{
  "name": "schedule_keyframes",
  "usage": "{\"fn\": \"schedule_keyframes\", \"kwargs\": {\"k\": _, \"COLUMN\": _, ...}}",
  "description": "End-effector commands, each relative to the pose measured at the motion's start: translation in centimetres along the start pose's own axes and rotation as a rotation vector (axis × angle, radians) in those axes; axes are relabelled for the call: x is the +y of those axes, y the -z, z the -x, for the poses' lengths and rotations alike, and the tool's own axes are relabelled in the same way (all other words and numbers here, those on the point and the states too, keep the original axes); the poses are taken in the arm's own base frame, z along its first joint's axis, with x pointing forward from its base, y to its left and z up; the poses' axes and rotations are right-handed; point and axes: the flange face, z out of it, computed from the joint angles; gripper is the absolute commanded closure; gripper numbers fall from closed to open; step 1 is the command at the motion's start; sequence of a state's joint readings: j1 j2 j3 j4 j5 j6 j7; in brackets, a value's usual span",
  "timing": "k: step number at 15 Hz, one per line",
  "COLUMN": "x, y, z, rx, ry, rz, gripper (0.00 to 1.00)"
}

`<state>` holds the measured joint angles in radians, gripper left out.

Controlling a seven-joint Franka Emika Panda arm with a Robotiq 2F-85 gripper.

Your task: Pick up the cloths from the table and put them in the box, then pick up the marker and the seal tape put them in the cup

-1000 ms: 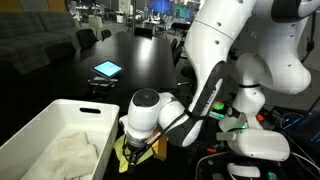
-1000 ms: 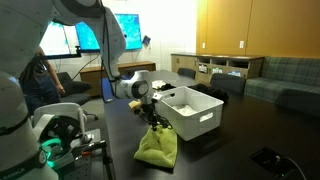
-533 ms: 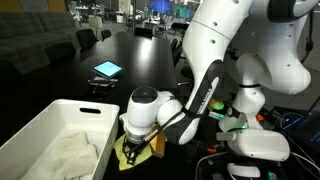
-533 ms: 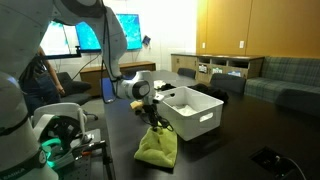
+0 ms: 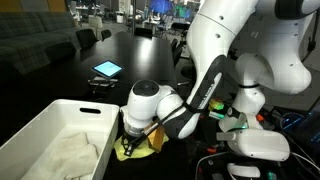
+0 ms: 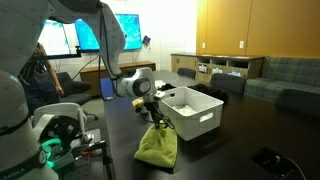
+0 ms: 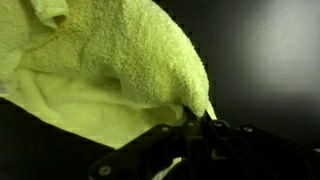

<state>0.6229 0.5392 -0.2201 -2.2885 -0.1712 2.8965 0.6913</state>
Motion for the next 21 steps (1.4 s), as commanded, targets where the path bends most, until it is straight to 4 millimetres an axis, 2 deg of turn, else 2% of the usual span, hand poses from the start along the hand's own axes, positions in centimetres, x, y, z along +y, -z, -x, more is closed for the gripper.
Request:
{"fn": "schedule_keyframes", "kwargs": {"k": 1, "x": 1.0, "y": 3.8, "z": -0.1, "rx": 0.08, "ry": -0.125, "rz": 0.026, "gripper": 0.98}}
{"fn": "schedule_keyframes", "kwargs": {"k": 7, "x": 2.8, "y": 9.5, "z": -0.4, "rx": 0.216, "ry": -0.405, "rz": 0.163, "gripper": 0.98}}
{"fn": "schedule_keyframes", "kwargs": {"k": 10, "x": 2.8, "y": 13.4, "z": -0.3, "rx": 0.3, "ry": -0.466, "rz": 0.229, "gripper": 0.98}}
{"fn": "schedule_keyframes", "kwargs": {"k": 15, "x": 1.7, "y": 21.8, "z": 0.0, "rx": 0.405, "ry": -0.439, "rz": 0.286, "gripper": 0.98}}
{"fn": "schedule_keyframes", "kwargs": {"k": 17, "x": 1.5, "y": 25.4, "z": 0.0, "rx": 0.416, "ry": -0.396, "rz": 0.254, "gripper": 0.98}}
{"fn": "schedule_keyframes", "kwargs": {"k": 18, "x": 1.6, "y": 28.4, "z": -0.1, "rx": 0.446, "ry": -0.392, "rz": 0.228, "gripper": 0.98}}
{"fn": "schedule_keyframes", "kwargs": {"k": 21, "x": 1.7, "y": 33.8, "z": 1.0, "rx": 0.46, "ry": -0.32, "rz": 0.124, "gripper": 0.98}}
